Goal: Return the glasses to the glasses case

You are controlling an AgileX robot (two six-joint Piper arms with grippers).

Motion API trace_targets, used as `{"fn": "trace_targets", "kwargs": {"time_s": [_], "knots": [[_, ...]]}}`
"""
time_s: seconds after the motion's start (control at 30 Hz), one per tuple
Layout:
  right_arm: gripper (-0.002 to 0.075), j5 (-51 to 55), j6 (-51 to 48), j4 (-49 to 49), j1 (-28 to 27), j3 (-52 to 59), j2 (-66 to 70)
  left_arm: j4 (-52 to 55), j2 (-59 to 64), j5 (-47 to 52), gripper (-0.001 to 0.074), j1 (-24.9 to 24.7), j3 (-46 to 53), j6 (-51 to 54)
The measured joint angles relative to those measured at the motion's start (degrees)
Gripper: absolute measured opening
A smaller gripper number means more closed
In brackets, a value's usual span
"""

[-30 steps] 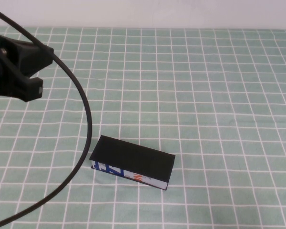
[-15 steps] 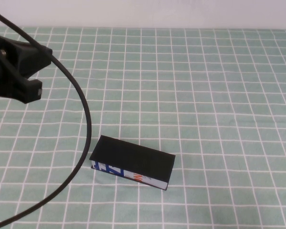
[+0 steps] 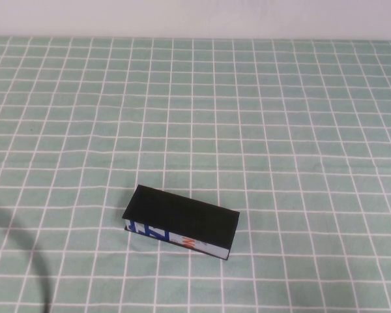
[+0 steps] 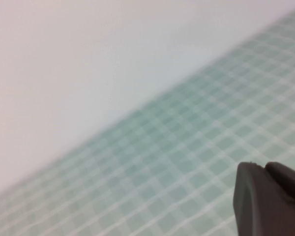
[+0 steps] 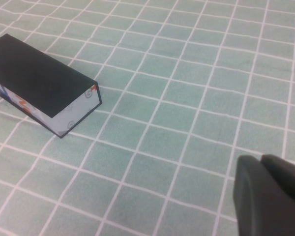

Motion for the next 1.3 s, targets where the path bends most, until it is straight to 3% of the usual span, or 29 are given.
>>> {"fn": "trace_targets", "kwargs": {"time_s": [0.2, 0.37, 0.6, 0.83, 1.3], "knots": [[-0.0013, 0.0, 0.0, 0.0, 0.0, 0.0, 0.0, 17.55, -16.92, -6.09, -0.0004, 0.0, 11.68, -19.83], [-0.0013, 0.0, 0.0, 0.0, 0.0, 0.0, 0.0, 19.62, -26.14, -7.36, -0.0004, 0.0, 22.25, -28.03], [-0.0013, 0.0, 0.0, 0.0, 0.0, 0.0, 0.0, 17.44, -37.01, -7.23, -0.0004, 2.67, 35.82, -29.87], [-0.0013, 0.11, 0.0, 0.0, 0.0, 0.0, 0.0, 14.26, -38.5, -6.57, -0.0004, 5.12, 43.5, -30.13], [-0.0013, 0.11, 0.0, 0.0, 0.0, 0.0, 0.0, 11.9, -38.53, -6.85, -0.0004, 7.89, 48.12, -30.24]]}}
